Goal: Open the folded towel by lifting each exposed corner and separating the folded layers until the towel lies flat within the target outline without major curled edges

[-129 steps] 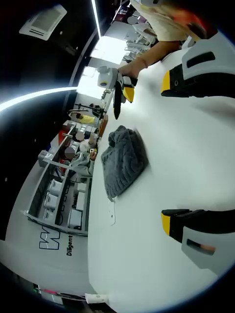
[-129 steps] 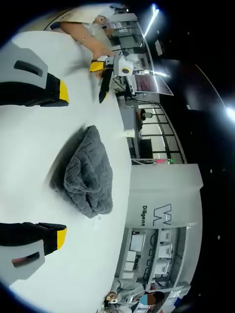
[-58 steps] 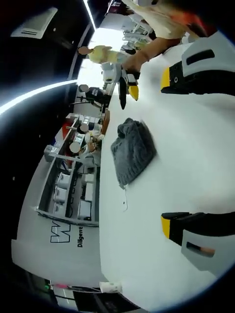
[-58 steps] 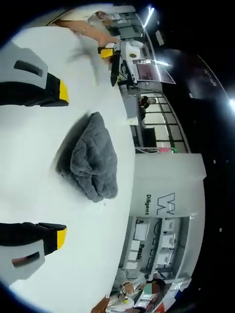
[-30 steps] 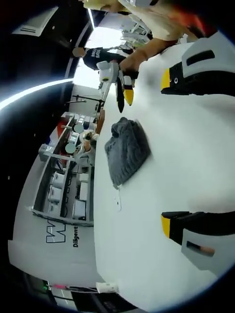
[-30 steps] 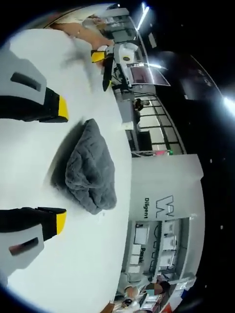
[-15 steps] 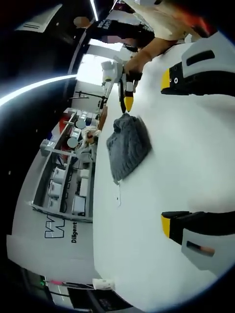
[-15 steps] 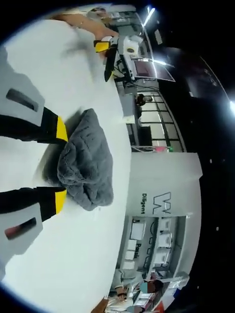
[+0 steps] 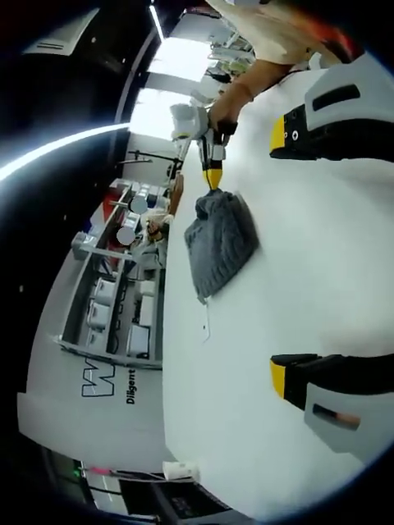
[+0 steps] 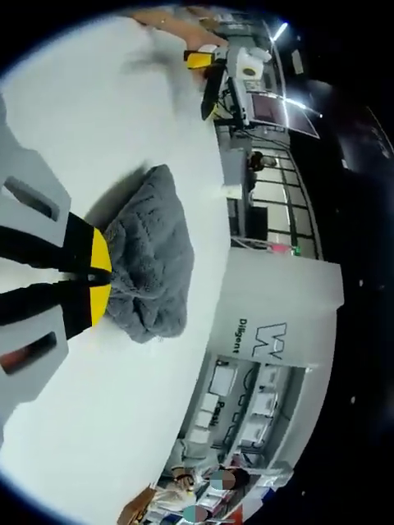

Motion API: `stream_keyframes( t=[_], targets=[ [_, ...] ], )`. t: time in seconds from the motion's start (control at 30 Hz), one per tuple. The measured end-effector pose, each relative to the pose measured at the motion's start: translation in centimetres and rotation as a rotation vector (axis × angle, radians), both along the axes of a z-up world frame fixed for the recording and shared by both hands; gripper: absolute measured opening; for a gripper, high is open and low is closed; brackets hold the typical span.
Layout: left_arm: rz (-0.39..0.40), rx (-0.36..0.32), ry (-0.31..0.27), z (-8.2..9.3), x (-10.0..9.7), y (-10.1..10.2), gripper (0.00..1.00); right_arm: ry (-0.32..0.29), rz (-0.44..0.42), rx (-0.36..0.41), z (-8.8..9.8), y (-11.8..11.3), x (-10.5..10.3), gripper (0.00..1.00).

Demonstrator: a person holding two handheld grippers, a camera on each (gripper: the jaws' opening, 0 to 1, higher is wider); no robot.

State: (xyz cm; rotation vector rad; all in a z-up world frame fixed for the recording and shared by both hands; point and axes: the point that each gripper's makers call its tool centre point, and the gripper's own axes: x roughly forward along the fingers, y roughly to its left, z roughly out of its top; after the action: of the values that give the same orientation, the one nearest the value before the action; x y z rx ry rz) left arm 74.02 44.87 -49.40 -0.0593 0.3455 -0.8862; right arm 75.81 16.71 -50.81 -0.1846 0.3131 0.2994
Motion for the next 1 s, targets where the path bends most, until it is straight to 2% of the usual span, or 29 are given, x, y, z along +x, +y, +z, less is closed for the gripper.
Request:
stream_keyframes(
  t=[0.23, 0.33, 0.47, 0.6, 0.7, 1.0],
  targets=[
    [-0.005, 0.006, 0.016, -0.3, -0.1, 0.2, 0.98, 0.002, -0.016, -0.043, 1.6, 0.3, 0.4, 0.00],
    [-0.002, 0.017, 0.016, -0.4, 0.0, 0.5, 0.98, -0.023, -0.009, -0.049, 2.8, 0.7, 1.0, 0.00],
    [0.002, 0.032, 0.024, -0.7, 0.1, 0.9, 0.98, -0.051, -0.001, -0.112, 4.3, 1.4, 1.5, 0.00],
    [0.008, 0.036, 0.028, -0.8, 0.2, 1.4, 0.98, -0.065, -0.003, -0.138, 5.7, 2.2, 2.2, 0.00],
    [0.020, 0.032, 0.029, -0.7, 0.3, 1.8, 0.98, -0.082, 0.009, -0.159, 6.6, 3.0, 2.8, 0.00],
    [0.035, 0.023, 0.038, -1.0, 0.7, 2.5, 0.97, -0.164, 0.085, -0.214, 10.1, 7.8, 5.2, 0.00]
  ],
)
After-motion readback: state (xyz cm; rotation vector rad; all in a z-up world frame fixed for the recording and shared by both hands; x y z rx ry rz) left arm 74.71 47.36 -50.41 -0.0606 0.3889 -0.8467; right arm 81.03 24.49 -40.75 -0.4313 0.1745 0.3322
